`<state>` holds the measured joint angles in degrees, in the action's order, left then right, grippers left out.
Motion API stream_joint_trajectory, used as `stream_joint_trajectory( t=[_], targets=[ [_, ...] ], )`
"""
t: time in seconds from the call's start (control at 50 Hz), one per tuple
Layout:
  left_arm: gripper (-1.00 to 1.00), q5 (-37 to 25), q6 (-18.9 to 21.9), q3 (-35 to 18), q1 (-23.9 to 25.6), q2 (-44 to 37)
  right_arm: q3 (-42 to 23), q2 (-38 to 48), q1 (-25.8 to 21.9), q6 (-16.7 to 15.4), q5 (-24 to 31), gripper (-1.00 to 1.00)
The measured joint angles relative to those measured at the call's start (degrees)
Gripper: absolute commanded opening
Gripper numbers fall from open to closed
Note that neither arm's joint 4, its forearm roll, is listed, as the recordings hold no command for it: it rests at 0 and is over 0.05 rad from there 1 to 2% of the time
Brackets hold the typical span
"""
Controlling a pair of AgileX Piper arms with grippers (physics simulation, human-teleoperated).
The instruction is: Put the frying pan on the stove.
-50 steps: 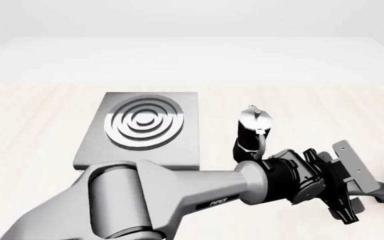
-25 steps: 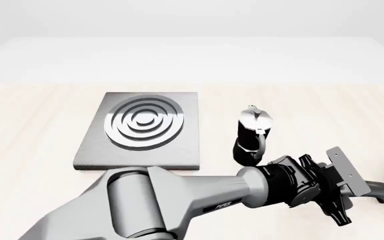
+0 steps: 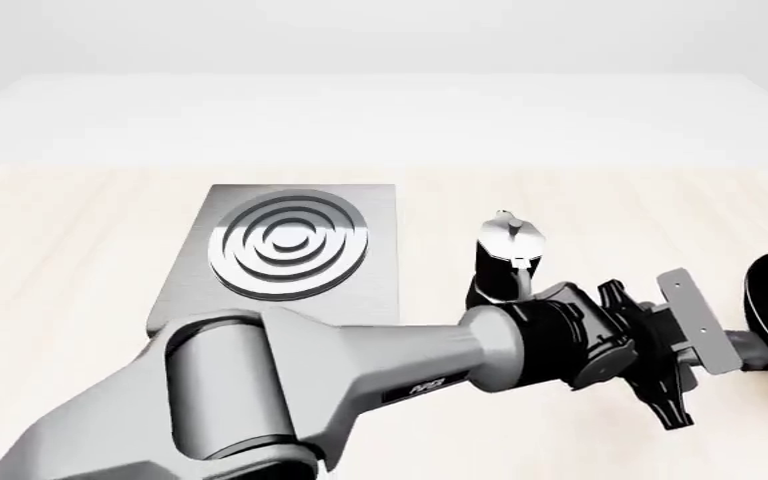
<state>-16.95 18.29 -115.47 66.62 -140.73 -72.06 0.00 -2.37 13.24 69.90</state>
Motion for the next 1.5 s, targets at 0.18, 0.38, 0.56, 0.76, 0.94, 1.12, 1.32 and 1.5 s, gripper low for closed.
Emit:
stream_joint_trajectory(
  t=[0.18, 0.38, 0.56, 0.76, 0.94, 1.12, 1.32, 1.5],
  targets=[
    [-1.00, -0.3, 0.3, 1.8, -0.8, 3.4, 0.0, 0.0, 0.0, -0.4, 0.0, 1.00],
    [-1.00, -1.3, 0.5, 1.3, -2.1, 5.5, 0.0, 0.0, -0.1, -0.7, 0.0, 1.00],
    [-1.00, -2.6, 0.8, -0.2, -3.6, 6.7, 0.0, 0.0, -0.1, -0.9, 0.0, 1.00],
    [-1.00, -4.9, 1.2, -3.5, -5.7, 7.2, -0.2, 0.0, -0.1, -1.2, 0.0, 1.00],
    [-1.00, -6.3, 1.2, -5.2, -7.4, 8.4, -0.2, 0.0, -0.1, -1.5, 0.0, 1.00],
    [-1.00, -6.8, 0.9, -5.1, -9.1, 10.8, -0.3, 0.0, -0.2, -1.9, 0.0, 1.00],
    [-1.00, -6.5, 0.5, -2.9, -11.1, 14.3, -0.4, 0.0, -0.2, -2.4, 0.0, 1.00],
    [-1.00, -6.0, 0.2, 0.7, -12.8, 18.0, -0.4, 0.0, -0.3, -2.8, 0.0, 1.00]
  ],
)
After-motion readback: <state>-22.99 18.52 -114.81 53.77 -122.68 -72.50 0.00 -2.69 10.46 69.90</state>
